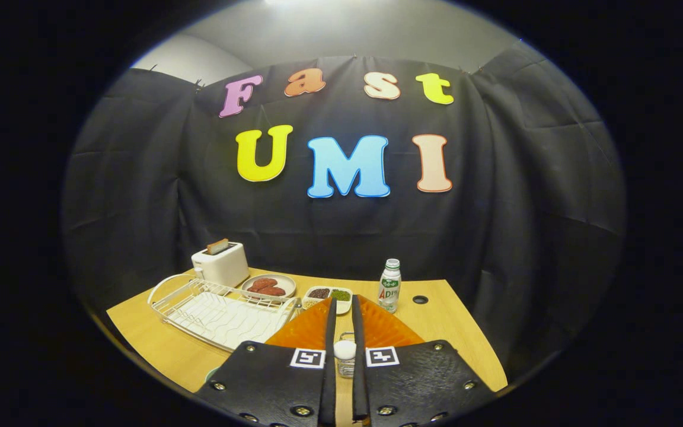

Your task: Take the plate from the dish rack, then take the spoon from the basket and place it into the plate.

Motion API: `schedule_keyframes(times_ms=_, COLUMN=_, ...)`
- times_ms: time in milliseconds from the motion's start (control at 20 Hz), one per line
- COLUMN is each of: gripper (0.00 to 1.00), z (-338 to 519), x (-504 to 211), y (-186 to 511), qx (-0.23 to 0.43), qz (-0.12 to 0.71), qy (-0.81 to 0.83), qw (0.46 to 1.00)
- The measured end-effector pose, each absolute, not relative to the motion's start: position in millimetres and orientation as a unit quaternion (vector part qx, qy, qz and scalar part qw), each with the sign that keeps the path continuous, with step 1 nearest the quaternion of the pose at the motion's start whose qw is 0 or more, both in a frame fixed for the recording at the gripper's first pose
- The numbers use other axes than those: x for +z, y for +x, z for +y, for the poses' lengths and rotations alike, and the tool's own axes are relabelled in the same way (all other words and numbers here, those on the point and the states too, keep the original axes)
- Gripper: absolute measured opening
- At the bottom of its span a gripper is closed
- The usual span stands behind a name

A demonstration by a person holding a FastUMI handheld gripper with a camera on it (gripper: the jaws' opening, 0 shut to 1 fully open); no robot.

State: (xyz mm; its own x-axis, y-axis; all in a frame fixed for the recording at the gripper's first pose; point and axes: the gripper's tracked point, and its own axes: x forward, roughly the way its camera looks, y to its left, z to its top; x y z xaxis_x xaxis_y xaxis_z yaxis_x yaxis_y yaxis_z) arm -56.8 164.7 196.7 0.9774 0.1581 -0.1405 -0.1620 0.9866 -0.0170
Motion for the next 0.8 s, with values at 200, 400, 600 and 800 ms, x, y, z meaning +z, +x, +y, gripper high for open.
schedule_keyframes(times_ms=200, gripper=0.11, z=188.5, x=189.4, y=-72.8, qx=0.105, qz=0.085, qy=-0.012, qw=0.991)
schedule_keyframes(times_ms=400, gripper=0.11, z=214.5, x=168.1, y=-76.9, qx=0.132, qz=0.114, qy=-0.018, qw=0.984)
schedule_keyframes(times_ms=600, gripper=0.11, z=241.9, x=150.7, y=-82.0, qx=0.165, qz=0.135, qy=-0.020, qw=0.977)
schedule_keyframes(times_ms=800, gripper=0.11, z=263.1, x=127.9, y=-85.5, qx=0.187, qz=0.160, qy=-0.032, qw=0.969)
